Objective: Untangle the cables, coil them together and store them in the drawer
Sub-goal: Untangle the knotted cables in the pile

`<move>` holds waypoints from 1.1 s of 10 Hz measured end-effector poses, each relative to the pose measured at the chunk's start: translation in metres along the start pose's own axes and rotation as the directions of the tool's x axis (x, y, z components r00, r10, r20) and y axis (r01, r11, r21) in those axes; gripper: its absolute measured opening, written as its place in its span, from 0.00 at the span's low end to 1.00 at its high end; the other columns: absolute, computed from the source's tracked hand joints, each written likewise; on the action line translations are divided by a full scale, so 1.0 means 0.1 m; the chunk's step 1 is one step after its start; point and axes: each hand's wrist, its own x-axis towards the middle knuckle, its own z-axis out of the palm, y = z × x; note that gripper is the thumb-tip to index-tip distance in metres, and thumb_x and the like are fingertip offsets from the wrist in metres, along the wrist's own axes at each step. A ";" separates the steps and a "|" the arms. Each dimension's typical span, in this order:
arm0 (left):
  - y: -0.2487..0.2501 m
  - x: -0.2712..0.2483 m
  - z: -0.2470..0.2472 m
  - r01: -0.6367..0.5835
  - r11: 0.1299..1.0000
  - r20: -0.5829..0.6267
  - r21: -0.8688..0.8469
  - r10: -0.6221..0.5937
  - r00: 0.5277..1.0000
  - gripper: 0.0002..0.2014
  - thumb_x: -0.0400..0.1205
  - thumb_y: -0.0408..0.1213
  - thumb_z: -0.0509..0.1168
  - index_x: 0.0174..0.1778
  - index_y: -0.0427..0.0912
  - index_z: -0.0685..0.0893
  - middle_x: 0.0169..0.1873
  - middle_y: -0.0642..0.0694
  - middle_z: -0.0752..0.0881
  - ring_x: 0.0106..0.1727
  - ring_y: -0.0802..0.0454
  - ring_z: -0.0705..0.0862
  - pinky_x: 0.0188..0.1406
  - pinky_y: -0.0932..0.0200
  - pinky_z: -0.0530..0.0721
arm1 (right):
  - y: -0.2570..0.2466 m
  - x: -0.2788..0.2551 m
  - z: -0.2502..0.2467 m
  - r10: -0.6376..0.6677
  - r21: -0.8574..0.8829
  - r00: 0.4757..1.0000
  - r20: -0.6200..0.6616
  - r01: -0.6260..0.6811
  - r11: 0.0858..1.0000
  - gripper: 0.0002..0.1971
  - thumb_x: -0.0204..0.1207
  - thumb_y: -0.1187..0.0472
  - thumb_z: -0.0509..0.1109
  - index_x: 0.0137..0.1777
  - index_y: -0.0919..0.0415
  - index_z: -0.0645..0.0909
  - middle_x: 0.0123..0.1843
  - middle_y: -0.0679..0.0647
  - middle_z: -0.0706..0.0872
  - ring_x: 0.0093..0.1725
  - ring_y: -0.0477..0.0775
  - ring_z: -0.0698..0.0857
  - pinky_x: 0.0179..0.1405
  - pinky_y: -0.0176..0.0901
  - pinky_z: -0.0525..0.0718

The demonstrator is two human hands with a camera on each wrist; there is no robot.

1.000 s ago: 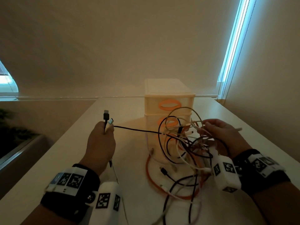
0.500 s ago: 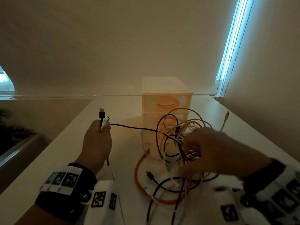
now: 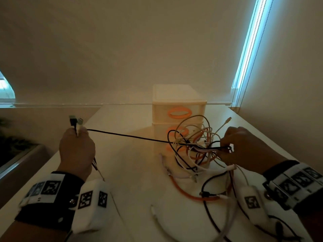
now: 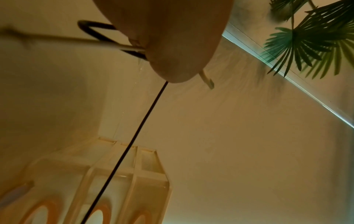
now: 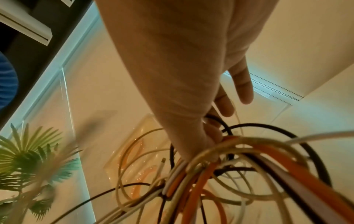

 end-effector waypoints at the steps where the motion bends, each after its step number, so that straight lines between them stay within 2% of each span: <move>1: 0.05 -0.07 0.04 -0.017 0.999 -0.042 -0.038 0.015 0.999 0.14 0.90 0.37 0.55 0.58 0.30 0.79 0.39 0.40 0.76 0.34 0.47 0.72 0.41 0.51 0.75 | -0.06 0.03 0.06 -0.017 0.020 1.000 0.004 0.017 1.000 0.11 0.70 0.55 0.79 0.31 0.51 0.81 0.39 0.45 0.78 0.38 0.47 0.79 0.36 0.42 0.82; 2: 0.00 -0.15 0.20 0.034 0.986 0.113 -0.161 -0.016 0.994 0.10 0.90 0.39 0.57 0.52 0.38 0.81 0.35 0.41 0.78 0.34 0.45 0.75 0.38 0.49 0.74 | -0.08 0.03 0.04 -0.040 0.122 0.995 0.090 0.029 0.992 0.14 0.73 0.55 0.79 0.32 0.54 0.78 0.40 0.47 0.80 0.38 0.49 0.81 0.35 0.37 0.80; 3: 0.04 -0.34 0.32 0.041 0.970 0.355 -0.238 0.047 0.934 0.12 0.91 0.37 0.57 0.41 0.44 0.74 0.28 0.47 0.72 0.29 0.50 0.69 0.30 0.55 0.66 | -0.12 0.00 -0.18 -0.040 0.116 0.971 0.236 0.013 0.993 0.08 0.74 0.53 0.78 0.40 0.47 0.80 0.46 0.44 0.80 0.45 0.46 0.82 0.40 0.34 0.78; 4: 0.18 -0.50 0.37 0.008 0.959 0.464 -0.284 0.130 0.876 0.12 0.92 0.38 0.55 0.43 0.41 0.68 0.28 0.49 0.66 0.29 0.53 0.64 0.28 0.56 0.64 | -0.37 -0.04 -0.50 0.011 0.224 0.998 0.058 -0.023 0.974 0.11 0.71 0.58 0.77 0.46 0.44 0.79 0.49 0.44 0.80 0.47 0.44 0.83 0.41 0.35 0.79; 5: 0.26 -0.61 0.36 0.000 0.945 0.505 -0.328 0.176 0.845 0.13 0.93 0.38 0.54 0.42 0.42 0.68 0.26 0.53 0.67 0.27 0.55 0.64 0.26 0.61 0.65 | -1.00 -0.06 -0.54 0.100 0.632 0.968 -0.230 0.071 0.772 0.11 0.74 0.62 0.76 0.49 0.46 0.79 0.49 0.43 0.86 0.47 0.44 0.87 0.43 0.40 0.87; 6: 0.37 -0.74 0.33 0.055 0.921 0.575 -0.386 0.194 0.795 0.14 0.93 0.41 0.55 0.41 0.41 0.70 0.28 0.45 0.66 0.28 0.52 0.63 0.31 0.56 0.65 | -1.69 -0.11 -0.22 0.013 0.813 0.982 -0.190 0.150 0.563 0.23 0.78 0.58 0.74 0.69 0.38 0.73 0.69 0.37 0.81 0.69 0.36 0.80 0.67 0.39 0.82; 7: 0.42 -0.81 0.31 0.103 0.898 0.613 -0.427 0.203 0.764 0.13 0.92 0.42 0.56 0.45 0.39 0.73 0.31 0.39 0.64 0.29 0.49 0.61 0.32 0.51 0.63 | -1.92 -0.02 0.15 -0.033 0.784 0.998 0.046 -0.015 0.620 0.33 0.84 0.52 0.68 0.84 0.37 0.56 0.82 0.41 0.69 0.75 0.38 0.75 0.73 0.40 0.76; 8: 0.43 -0.80 0.32 0.181 0.871 0.609 -0.457 0.158 0.778 0.13 0.93 0.40 0.54 0.46 0.37 0.74 0.26 0.46 0.64 0.26 0.52 0.62 0.29 0.55 0.60 | -1.75 0.12 0.28 0.017 0.821 0.988 0.155 -0.138 0.554 0.11 0.88 0.53 0.63 0.66 0.47 0.81 0.45 0.45 0.91 0.34 0.43 0.85 0.37 0.40 0.84; 9: 0.37 -0.73 0.33 0.227 0.871 0.549 -0.436 0.058 0.834 0.14 0.93 0.39 0.53 0.45 0.37 0.74 0.26 0.47 0.70 0.26 0.51 0.69 0.28 0.57 0.67 | -1.48 0.14 0.33 0.086 0.820 0.987 0.138 -0.163 0.549 0.13 0.87 0.55 0.65 0.45 0.52 0.90 0.24 0.42 0.78 0.24 0.39 0.73 0.26 0.30 0.71; 10: 0.36 -0.64 0.30 0.402 0.740 0.495 -0.538 -0.109 0.862 0.15 0.94 0.39 0.53 0.41 0.40 0.72 0.28 0.46 0.74 0.28 0.49 0.73 0.32 0.53 0.70 | -1.28 0.11 0.21 0.063 0.931 0.979 0.194 -0.204 0.303 0.20 0.85 0.49 0.64 0.39 0.60 0.87 0.24 0.51 0.66 0.22 0.47 0.62 0.20 0.37 0.62; 11: 0.37 -0.53 0.21 0.560 0.397 0.522 -0.727 -0.209 0.827 0.14 0.93 0.41 0.55 0.42 0.40 0.75 0.31 0.44 0.80 0.31 0.47 0.82 0.32 0.55 0.82 | -1.12 0.08 0.09 -0.084 0.926 0.949 0.305 -0.274 0.261 0.28 0.79 0.39 0.62 0.37 0.66 0.85 0.23 0.53 0.63 0.22 0.51 0.57 0.20 0.39 0.57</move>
